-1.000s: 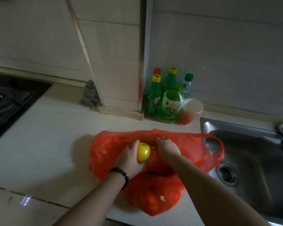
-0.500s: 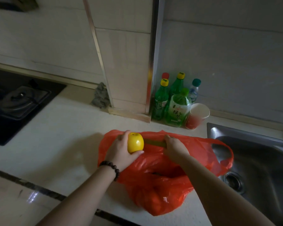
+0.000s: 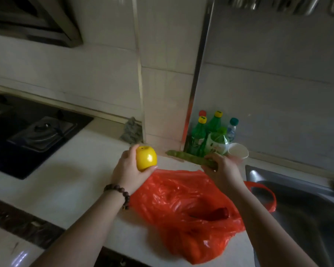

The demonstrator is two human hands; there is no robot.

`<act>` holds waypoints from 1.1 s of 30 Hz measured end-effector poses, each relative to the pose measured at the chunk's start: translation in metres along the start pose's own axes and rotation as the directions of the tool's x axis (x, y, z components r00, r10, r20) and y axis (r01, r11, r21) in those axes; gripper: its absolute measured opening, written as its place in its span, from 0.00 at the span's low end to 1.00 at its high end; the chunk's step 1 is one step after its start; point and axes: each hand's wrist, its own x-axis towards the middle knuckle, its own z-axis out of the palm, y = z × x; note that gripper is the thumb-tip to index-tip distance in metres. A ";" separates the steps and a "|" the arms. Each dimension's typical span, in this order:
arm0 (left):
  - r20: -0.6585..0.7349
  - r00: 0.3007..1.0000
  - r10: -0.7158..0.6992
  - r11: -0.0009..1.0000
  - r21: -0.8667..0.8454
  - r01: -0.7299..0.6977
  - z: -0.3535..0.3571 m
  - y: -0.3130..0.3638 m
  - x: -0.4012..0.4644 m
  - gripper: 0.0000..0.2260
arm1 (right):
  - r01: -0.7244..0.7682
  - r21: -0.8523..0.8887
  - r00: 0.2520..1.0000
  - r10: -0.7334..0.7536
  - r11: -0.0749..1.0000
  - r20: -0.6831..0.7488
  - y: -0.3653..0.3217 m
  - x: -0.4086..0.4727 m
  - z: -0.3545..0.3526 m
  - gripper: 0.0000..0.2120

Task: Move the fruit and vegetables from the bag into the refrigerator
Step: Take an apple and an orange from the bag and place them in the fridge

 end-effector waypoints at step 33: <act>-0.693 0.540 -0.478 0.798 -0.086 0.597 -0.528 -0.487 -0.189 0.36 | 0.540 0.563 0.495 -0.777 0.625 0.388 -0.698 -0.078 0.434 0.03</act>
